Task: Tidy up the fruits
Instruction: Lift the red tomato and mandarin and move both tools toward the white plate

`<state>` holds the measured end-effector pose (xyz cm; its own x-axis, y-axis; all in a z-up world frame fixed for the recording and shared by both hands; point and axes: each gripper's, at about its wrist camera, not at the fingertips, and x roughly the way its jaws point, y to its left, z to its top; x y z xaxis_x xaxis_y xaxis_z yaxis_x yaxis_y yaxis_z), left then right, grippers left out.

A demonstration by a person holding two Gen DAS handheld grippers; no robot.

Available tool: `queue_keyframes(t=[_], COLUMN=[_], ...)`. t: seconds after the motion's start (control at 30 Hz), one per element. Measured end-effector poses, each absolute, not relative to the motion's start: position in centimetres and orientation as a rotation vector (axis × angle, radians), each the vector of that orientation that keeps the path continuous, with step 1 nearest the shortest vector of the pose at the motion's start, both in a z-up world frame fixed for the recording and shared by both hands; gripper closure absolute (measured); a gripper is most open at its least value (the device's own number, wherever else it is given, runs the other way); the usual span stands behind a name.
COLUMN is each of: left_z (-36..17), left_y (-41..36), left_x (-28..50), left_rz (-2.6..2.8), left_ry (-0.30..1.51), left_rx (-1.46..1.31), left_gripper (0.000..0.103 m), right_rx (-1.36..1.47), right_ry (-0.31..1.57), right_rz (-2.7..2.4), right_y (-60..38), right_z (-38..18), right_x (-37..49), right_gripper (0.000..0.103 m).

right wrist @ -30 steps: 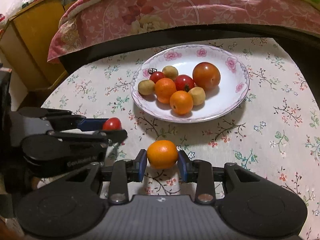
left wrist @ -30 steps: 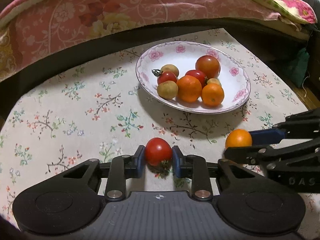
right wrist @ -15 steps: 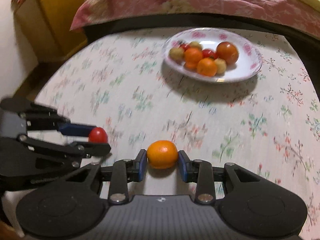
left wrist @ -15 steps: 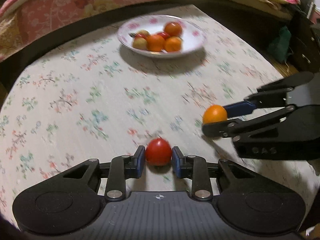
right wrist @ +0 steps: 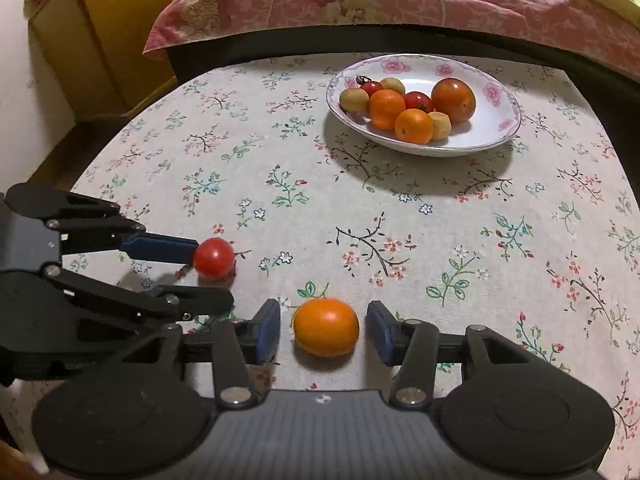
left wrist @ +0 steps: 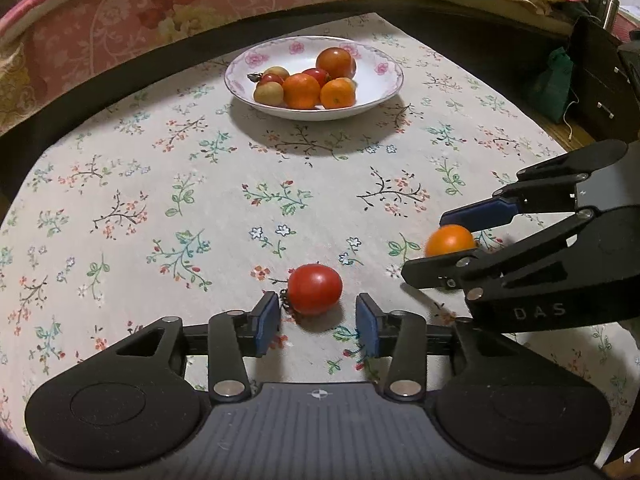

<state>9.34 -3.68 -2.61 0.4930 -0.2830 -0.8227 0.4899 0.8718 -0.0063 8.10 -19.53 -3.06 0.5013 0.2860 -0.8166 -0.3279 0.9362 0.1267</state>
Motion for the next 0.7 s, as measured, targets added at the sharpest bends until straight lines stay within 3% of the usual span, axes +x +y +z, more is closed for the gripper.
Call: queue_keyframes(t=[0.7], left_z=[-3.0], left_y=[-4.4], left_x=[10.2], left_rz=[-0.5], left_ry=[0.935], left_rx=[0.285], left_gripper=[0.044], right_rx=[-0.069], right_ry=[1.018], right_rz=[0.372], right_y=[-20.0], right_z=[-2.9], right_x=[6.8], right_gripper=[0.061])
